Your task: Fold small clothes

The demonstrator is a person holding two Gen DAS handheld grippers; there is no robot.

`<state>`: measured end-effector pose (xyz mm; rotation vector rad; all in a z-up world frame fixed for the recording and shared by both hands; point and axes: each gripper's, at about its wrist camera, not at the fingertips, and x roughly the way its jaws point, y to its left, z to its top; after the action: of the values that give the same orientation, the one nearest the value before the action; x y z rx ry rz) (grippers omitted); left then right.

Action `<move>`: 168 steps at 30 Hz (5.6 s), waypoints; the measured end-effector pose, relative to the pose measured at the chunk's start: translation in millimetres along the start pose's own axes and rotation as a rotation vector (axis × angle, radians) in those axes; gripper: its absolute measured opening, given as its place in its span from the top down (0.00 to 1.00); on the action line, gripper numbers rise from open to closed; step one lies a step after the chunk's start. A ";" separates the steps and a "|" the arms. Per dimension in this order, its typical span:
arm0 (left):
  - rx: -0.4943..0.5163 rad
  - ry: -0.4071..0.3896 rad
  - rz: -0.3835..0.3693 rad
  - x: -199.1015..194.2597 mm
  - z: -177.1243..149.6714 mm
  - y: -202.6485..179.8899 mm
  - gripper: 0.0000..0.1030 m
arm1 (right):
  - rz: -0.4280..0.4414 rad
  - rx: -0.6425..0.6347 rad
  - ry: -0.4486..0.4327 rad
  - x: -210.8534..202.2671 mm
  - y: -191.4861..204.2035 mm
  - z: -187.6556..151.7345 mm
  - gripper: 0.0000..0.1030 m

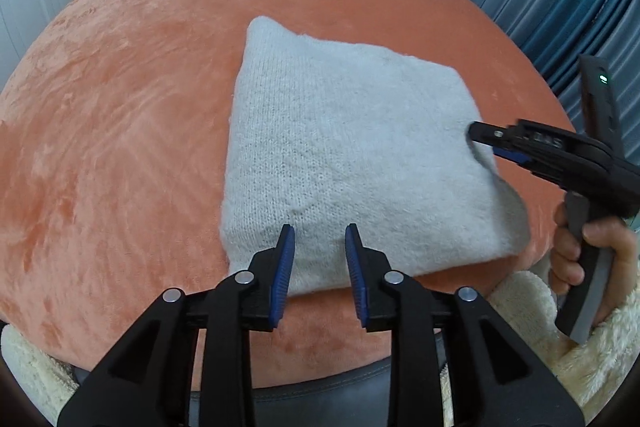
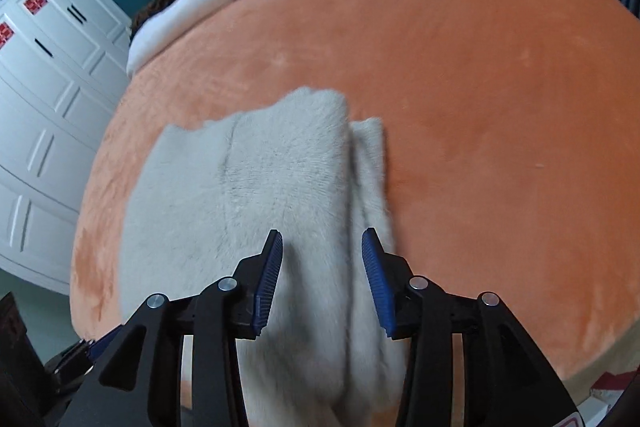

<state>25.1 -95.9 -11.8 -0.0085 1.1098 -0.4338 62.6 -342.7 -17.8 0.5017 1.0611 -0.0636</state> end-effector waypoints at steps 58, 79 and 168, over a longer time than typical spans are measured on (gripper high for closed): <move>0.008 0.025 0.221 -35.2 -38.7 24.0 0.52 | -0.064 -0.409 0.012 -12.9 145.9 -79.4 0.77; 0.045 0.020 0.171 -24.5 -17.3 -12.0 0.50 | -0.192 -0.177 0.031 -12.0 33.9 -69.8 0.88; 0.028 0.134 -0.094 22.9 5.6 -50.8 0.48 | 0.185 0.154 -0.041 -30.7 -13.1 -95.6 0.66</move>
<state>21.5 -151.5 -17.9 -0.0072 1.2387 -0.5399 -34.7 -319.5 -33.6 0.7336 0.9695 0.0078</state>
